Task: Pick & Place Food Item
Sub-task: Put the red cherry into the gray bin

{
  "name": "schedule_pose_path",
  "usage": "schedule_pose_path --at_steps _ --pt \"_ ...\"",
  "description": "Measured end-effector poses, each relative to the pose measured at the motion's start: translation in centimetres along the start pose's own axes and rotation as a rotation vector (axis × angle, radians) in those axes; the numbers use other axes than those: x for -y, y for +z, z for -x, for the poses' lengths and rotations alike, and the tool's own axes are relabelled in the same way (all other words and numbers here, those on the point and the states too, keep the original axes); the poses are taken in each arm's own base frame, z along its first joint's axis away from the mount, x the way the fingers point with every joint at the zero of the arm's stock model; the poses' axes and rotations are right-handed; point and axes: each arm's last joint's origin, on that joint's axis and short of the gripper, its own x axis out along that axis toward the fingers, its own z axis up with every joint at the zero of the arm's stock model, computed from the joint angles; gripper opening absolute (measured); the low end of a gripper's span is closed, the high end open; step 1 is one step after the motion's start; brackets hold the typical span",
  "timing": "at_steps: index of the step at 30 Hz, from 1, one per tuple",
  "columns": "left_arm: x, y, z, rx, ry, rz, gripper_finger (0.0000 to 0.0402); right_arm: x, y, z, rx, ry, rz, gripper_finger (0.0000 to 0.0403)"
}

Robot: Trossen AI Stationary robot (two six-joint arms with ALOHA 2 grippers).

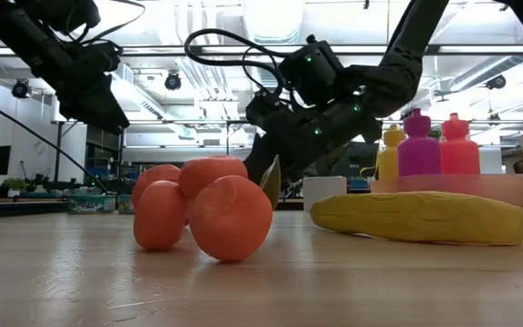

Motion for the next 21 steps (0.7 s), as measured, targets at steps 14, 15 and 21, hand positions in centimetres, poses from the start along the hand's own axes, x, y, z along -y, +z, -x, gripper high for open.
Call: schedule_pose_path --at_steps 14,15,21 --pt "0.0 0.0 0.0 0.000 0.000 0.000 0.0275 0.0 -0.8 -2.5 -0.024 -0.038 -0.006 0.0265" --pt "0.0 0.0 0.0 0.000 0.000 0.000 0.0275 0.0 -0.7 -2.5 -0.024 -0.041 -0.006 0.0265" --pt "0.0 0.0 0.0 0.000 0.000 0.000 0.0275 0.1 -1.0 -2.4 -0.029 -0.061 -0.006 0.0265"
